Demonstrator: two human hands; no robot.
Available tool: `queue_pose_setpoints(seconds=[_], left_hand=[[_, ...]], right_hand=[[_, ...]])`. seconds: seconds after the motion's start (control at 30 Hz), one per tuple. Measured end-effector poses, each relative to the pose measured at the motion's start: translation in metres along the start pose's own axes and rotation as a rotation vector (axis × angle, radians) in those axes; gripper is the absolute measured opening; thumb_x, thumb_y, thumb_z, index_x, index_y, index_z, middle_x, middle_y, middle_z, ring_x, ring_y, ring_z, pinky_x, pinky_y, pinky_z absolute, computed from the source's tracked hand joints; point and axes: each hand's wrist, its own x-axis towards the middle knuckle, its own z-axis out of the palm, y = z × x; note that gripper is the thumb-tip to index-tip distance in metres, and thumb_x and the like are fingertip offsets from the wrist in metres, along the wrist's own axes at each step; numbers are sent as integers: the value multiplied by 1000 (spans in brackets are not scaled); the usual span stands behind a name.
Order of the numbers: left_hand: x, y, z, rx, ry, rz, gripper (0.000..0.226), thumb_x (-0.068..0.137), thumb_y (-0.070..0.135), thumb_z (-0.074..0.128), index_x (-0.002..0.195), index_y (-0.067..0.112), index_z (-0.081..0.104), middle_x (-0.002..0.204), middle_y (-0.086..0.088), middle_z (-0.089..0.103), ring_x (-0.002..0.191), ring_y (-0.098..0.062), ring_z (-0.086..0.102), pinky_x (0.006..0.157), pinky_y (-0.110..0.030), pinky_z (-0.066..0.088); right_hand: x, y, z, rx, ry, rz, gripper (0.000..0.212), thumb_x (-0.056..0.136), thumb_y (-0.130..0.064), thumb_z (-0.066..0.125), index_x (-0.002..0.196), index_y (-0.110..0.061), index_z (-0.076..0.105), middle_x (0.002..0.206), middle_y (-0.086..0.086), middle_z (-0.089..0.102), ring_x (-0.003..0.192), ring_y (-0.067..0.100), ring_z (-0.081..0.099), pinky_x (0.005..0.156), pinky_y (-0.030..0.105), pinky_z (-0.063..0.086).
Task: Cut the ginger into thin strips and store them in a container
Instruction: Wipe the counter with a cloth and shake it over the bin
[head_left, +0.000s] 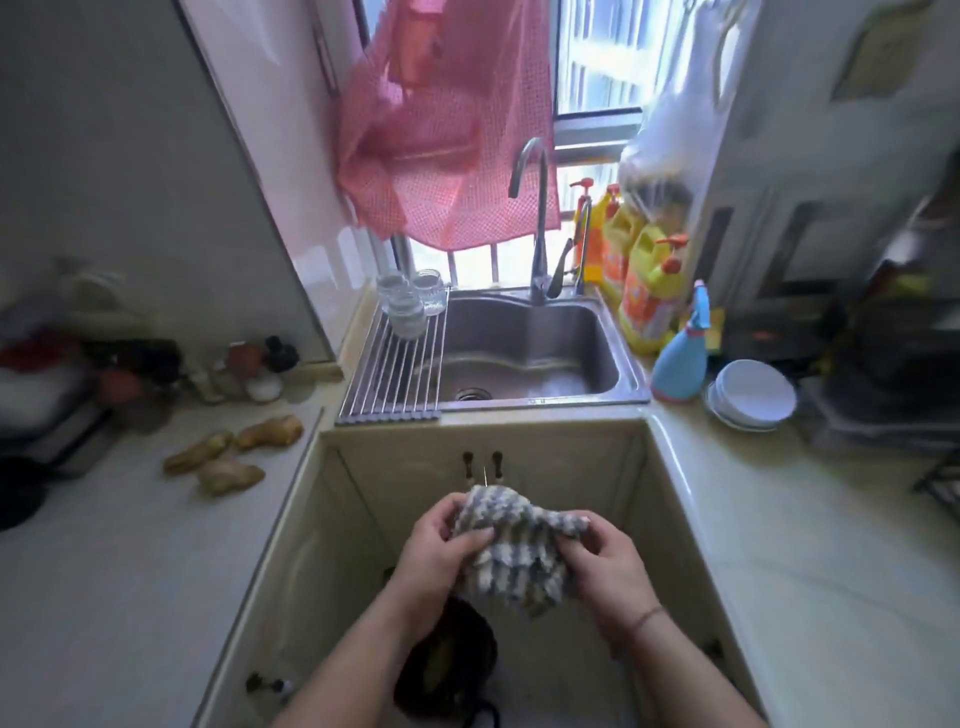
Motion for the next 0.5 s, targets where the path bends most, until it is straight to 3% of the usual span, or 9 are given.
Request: queue_pose_setpoints(seconds=[0.1,0.17,0.27,0.33,0.4,0.5], left_hand=[[13,17,4,-324,-118,-93,61,61,14,85,116,-4,65,112,-26,68,96,-32,70,83,-40,60],[24,21,6,-599,-177,-218,73,53,10,93,120,-6,68,120,-31,67,102,-40,70,84,-48,60],[58,20,13,-951,-56,-234,85,31,13,102,107,-10,73,110,-33,69,92,-44,73,72,-55,61],[96,21,22,-1071,99,-226,80,41,24,98,109,-8,71,107,-33,70,89,-46,72,72,-57,60],[139,25,32,-1117,230,-281,62,64,40,77,109,-1,68,97,-29,71,88,-41,69,79,-47,56],[198,30,35,-1042,133,-449,43,78,42,61,91,3,72,84,-22,71,78,-35,68,77,-40,51]], right_hand=[[20,-24,2,48,22,-22,27,94,13,62,94,-12,71,83,-1,77,83,13,69,77,26,57],[41,-41,7,95,2,2,33,90,20,61,93,-12,69,84,2,76,81,16,68,74,30,58],[80,-62,20,198,-23,80,32,88,23,59,91,-7,67,85,9,74,80,23,68,65,30,58],[115,-70,31,172,12,96,32,88,23,59,88,-7,70,83,9,75,78,23,68,61,27,58],[152,-74,41,15,53,22,40,84,22,60,83,-15,74,80,3,76,78,20,70,66,23,57],[196,-83,49,-440,-14,-189,47,75,18,59,75,-25,77,88,-11,71,87,0,65,83,6,47]])
